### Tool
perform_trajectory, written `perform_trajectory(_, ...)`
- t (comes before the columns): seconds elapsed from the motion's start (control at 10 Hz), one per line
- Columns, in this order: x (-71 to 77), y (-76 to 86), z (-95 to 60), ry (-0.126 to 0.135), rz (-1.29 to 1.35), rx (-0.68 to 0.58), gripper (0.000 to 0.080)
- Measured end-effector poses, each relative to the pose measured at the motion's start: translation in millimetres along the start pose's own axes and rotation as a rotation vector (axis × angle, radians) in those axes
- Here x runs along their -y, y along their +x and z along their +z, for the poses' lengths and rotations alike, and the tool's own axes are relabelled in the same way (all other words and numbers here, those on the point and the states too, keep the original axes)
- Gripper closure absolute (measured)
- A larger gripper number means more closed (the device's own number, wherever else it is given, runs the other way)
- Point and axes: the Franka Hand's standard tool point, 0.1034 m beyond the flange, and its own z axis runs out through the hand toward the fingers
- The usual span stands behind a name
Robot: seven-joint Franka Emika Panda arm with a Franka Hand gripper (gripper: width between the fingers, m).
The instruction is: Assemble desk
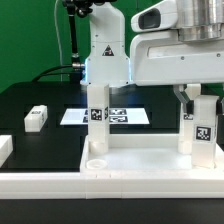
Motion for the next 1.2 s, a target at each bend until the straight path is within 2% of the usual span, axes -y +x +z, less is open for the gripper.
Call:
perform_trajectory(0.2, -2.1, -4.1, -2.7, -0.027, 0.387, 0.036, 0.0506)
perform_trajectory(0.3, -2.1, -2.5, -2.8, 0.022, 0.611, 0.066, 0.0506)
perform_trajectory(0.4, -4.1, -1.4, -2.5, 0.045, 0.783, 0.087, 0.0506)
perform_trajectory(0.7, -2.7, -4.1, -0.9, 0.038, 0.906, 0.087, 0.0506)
perform_trajectory(0.9, -2.6, -5.2, 0.6, 0.036, 0.882, 0.086, 0.0506)
perform_trajectory(1.0, 0.6, -6.0, 1.8, 0.03, 0.674, 0.051, 0.0327)
perform_trajectory(1.1, 5.3, -11.2, 2.4, 0.023, 0.481, 0.04, 0.0327)
perform_trajectory(1.2, 3.3, -9.6, 2.8, 0.021, 0.452, 0.038, 0.0191)
